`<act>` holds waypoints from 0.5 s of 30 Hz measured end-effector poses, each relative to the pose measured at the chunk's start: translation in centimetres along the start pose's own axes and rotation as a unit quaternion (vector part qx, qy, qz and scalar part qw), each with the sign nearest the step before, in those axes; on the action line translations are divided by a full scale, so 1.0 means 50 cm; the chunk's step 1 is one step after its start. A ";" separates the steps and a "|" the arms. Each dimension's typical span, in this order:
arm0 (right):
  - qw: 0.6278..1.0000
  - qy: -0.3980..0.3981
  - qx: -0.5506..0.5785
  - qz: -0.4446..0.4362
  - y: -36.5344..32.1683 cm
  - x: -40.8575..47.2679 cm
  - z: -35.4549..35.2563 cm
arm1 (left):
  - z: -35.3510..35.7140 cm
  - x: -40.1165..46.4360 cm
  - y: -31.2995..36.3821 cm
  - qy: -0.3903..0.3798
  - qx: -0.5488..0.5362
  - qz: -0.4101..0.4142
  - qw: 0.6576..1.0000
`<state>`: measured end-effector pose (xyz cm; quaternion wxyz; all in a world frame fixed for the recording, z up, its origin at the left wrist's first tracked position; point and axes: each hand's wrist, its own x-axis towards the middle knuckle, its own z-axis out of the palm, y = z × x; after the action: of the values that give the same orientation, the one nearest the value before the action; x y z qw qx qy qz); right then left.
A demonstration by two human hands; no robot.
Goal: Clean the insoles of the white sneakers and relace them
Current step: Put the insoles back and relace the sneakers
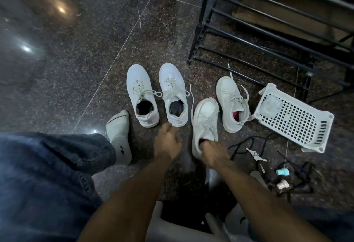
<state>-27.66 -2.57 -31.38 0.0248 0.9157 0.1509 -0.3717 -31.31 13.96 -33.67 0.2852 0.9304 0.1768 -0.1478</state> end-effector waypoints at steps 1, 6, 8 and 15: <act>1.000 -0.015 0.012 -0.015 -0.005 -0.018 0.017 | 0.012 -0.011 0.005 -0.033 -0.015 0.000 0.999; 0.995 -0.061 0.041 -0.070 -0.006 -0.091 0.070 | 0.063 -0.062 0.022 -0.183 -0.031 0.016 0.982; 0.990 -0.086 0.088 -0.071 0.006 -0.099 0.066 | 0.072 -0.076 0.022 -0.201 -0.036 0.015 0.979; 0.971 0.090 0.189 0.119 0.064 -0.086 0.020 | 0.070 -0.078 0.042 -0.213 -0.019 0.016 0.977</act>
<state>-30.31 -6.91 -29.34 -0.1186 0.9448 -0.0303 -0.3041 -34.56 9.36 -33.97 0.3359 0.8748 0.1000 -0.3344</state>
